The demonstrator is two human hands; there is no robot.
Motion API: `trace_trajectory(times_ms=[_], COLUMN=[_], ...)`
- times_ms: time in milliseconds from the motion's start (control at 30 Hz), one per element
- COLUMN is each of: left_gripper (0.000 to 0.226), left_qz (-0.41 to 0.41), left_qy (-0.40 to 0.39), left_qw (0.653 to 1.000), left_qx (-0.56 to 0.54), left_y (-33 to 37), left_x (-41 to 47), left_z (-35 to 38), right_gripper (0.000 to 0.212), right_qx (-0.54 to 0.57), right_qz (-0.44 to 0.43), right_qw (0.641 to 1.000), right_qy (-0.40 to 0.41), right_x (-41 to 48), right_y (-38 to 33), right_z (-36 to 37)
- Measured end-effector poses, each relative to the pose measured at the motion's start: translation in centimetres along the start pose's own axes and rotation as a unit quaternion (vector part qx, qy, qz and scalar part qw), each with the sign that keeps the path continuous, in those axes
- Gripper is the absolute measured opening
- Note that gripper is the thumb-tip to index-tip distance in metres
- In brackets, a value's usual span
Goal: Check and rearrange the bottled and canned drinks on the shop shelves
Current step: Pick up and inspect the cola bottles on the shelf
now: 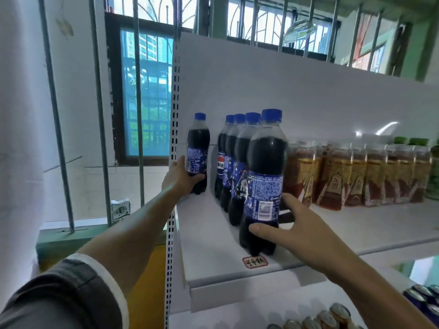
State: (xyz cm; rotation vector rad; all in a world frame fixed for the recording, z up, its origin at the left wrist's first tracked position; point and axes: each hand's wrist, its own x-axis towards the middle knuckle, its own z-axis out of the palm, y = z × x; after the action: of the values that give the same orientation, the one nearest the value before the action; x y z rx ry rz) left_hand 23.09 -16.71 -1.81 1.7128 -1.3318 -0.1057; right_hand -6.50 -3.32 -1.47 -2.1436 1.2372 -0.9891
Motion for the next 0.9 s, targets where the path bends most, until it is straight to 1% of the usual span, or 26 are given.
trace_trajectory(times_ms=[33, 67, 100, 133, 167, 200, 267, 300, 333, 400, 433, 500, 600, 633, 700, 767, 833, 900], left_gripper=[0.076, 0.069, 0.057, 0.044, 0.035, 0.036, 0.045, 0.052, 0.059, 0.07, 0.072, 0.072, 0.069, 0.069, 0.072, 0.066, 0.062, 0.064], left_qz=[0.011, 0.029, 0.053, 0.079, 0.098, 0.108, 0.105, 0.106, 0.108, 0.102, 0.097, 0.092, 0.084, 0.077, 0.048, 0.023, 0.009, -0.005], left_qy=[0.025, 0.053, 0.07, 0.067, 0.04, -0.01, -0.131, -0.163, -0.169, -0.132, -0.117, -0.107, -0.094, -0.085, -0.052, -0.018, -0.002, -0.002], left_qw=[0.999, 0.995, 0.987, 0.978, 0.971, 0.965, 0.953, 0.952, 0.956, 0.971, 0.976, 0.982, 0.982, 0.984, 0.99, 0.994, 0.995, 0.996], left_qx=[-0.026, -0.075, -0.132, -0.179, -0.213, -0.237, -0.252, -0.237, -0.213, -0.172, -0.154, -0.127, -0.138, -0.137, -0.124, -0.106, -0.095, -0.094], left_y=[0.7, 1.6, 2.8, 4.1, 5.3, 6.4, 8.2, 8.8, 9.2, 9.6, 9.7, 9.8, 9.6, 9.4, 8.7, 7.7, 6.8, 6.1], left_x=[-1.1, -2.6, -4.7, -7.1, -9.5, -11.9, -15.6, -16.6, -17.2, -17.5, -17.5, -17.6, -17.7, -17.7, -17.4, -16.5, -14.9, -12.9], left_z=[-0.4, -0.8, -1.4, -2.1, -2.9, -3.6, -4.3, -4.1, -3.8, -3.0, -2.7, -2.4, -2.8, -3.1, -3.9, -4.4, -4.4, -4.0], right_gripper=[0.068, 0.07, 0.07, 0.069, 0.066, 0.064, 0.062, 0.062, 0.062, 0.061, 0.059, 0.055, 0.05, 0.052, 0.057, 0.051, 0.049, 0.054], right_qx=[-0.003, -0.002, 0.003, 0.016, 0.03, 0.041, 0.047, 0.046, 0.044, 0.046, 0.051, 0.054, 0.091, 0.106, 0.124, 0.142, 0.152, 0.16], right_qz=[-0.006, -0.009, -0.01, -0.01, -0.009, -0.008, -0.015, -0.025, -0.036, -0.056, -0.064, -0.075, -0.068, -0.066, -0.063, -0.055, -0.048, -0.048], right_qw=[1.0, 1.0, 1.0, 1.0, 0.999, 0.999, 0.999, 0.999, 0.998, 0.997, 0.996, 0.994, 0.988, 0.986, 0.987, 0.988, 0.987, 0.985], right_qy=[0.001, -0.001, -0.006, -0.012, -0.017, -0.019, -0.018, -0.015, -0.013, -0.02, -0.028, -0.051, -0.108, -0.113, -0.079, -0.038, -0.033, -0.034], right_x=[0.1, 0.2, 0.3, 0.5, 0.8, 1.0, 1.5, 1.7, 1.9, 2.4, 2.6, 3.0, 3.6, 3.9, 4.7, 5.7, 6.5, 7.2], right_y=[-0.1, 0.0, 0.2, 0.4, 0.6, 0.8, 1.2, 1.3, 1.3, 1.4, 1.5, 1.7, 2.5, 3.0, 3.9, 4.8, 5.3, 5.4], right_z=[0.0, 0.0, -0.2, -0.3, -0.3, -0.2, 0.1, 0.3, 0.5, 0.7, 0.8, 0.7, -0.3, -0.8, -1.8, -2.1, -1.6, -0.7])
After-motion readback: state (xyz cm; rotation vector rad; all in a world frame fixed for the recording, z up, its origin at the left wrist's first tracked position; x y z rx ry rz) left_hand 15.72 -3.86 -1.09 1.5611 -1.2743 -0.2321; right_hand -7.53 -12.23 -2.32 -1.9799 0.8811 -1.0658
